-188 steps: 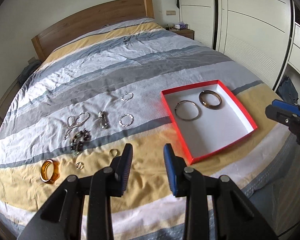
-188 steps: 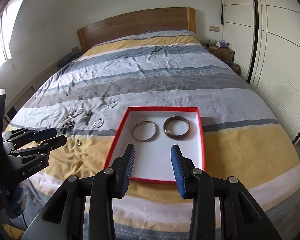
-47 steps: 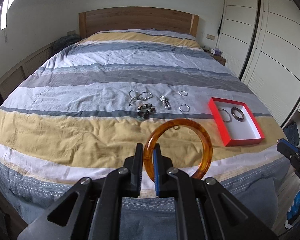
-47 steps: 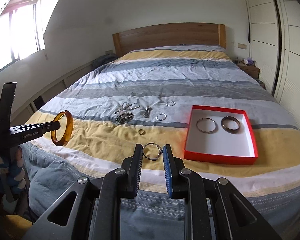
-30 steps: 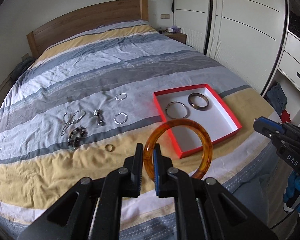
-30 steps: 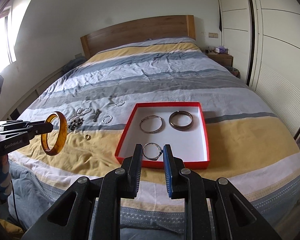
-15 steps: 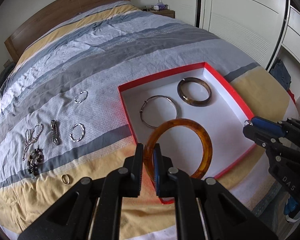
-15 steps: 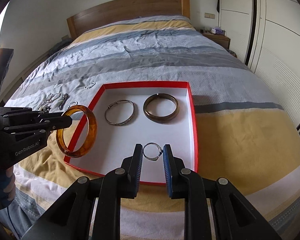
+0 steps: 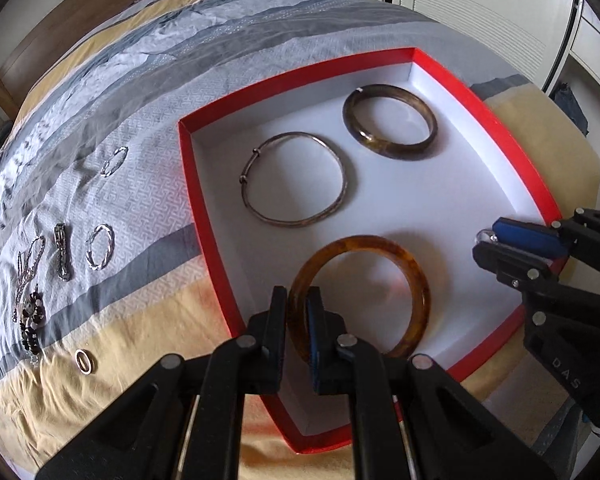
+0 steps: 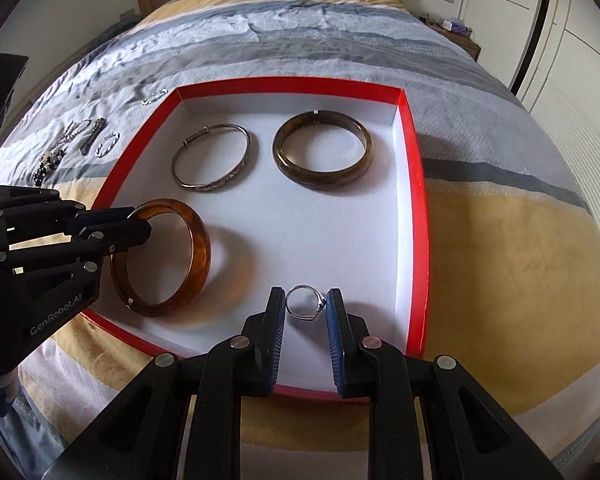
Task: Organize jewelry
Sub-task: 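Carry the silver ring and amber bangle over the red box, then open both grippers to release the ring and amber bangle into the box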
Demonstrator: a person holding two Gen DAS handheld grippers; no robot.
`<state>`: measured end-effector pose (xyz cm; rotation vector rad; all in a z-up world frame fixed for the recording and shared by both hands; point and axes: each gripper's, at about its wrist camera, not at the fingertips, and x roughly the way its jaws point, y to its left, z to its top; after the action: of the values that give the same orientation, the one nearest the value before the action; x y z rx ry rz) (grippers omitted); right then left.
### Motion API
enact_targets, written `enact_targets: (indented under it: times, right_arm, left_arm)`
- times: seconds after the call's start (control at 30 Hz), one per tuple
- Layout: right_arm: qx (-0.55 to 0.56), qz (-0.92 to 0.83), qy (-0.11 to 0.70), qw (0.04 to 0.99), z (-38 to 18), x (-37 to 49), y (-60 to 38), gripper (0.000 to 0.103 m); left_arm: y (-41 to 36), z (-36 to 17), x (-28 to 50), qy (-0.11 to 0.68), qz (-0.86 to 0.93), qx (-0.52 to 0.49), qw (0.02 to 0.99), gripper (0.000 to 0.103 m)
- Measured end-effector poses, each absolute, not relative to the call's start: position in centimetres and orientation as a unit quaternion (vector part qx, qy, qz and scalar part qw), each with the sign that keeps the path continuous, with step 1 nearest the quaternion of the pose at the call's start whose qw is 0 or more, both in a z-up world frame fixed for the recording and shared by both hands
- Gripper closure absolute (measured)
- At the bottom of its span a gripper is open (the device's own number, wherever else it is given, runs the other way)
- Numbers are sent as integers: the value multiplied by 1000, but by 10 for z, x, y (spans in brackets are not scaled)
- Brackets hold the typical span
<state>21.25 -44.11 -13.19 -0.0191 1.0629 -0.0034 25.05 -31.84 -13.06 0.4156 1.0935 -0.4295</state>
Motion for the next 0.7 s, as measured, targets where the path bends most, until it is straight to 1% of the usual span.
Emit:
enact_targets:
  times: [0.17,0.3,0.37,0.43,0.5,0.53,0.6,0.7]
  right_arm:
    - [-23,-7,520,854,-134,215,-440,82]
    - [-18,-14,517,856,-129,212,-443,82]
    - [-10,-16,504,863,-121,207,-445,81]
    - [-1,-21,486,874,-107,197,-448,81]
    - [7,-28,473,881,-94,188,-449,79]
    - [12,-30,466,884,-87,182,-450,76]
    - [18,-35,454,890,-76,174,-449,72]
    - [29,-41,439,897,-57,161,-445,67]
  left_arm:
    - [-323,-134,251,515,-197,199,810,93]
    - [-318,-129,254,517,-200,169,815,93]
    - [-314,-122,255,513,-202,152,820,91]
    - [-312,-110,252,500,-208,142,829,87]
    - [-309,-95,246,487,-219,133,835,81]
    - [-308,-88,242,481,-223,131,838,78]
    - [-304,-70,233,468,-229,128,844,76]
    - [-290,-43,218,450,-227,117,856,76]
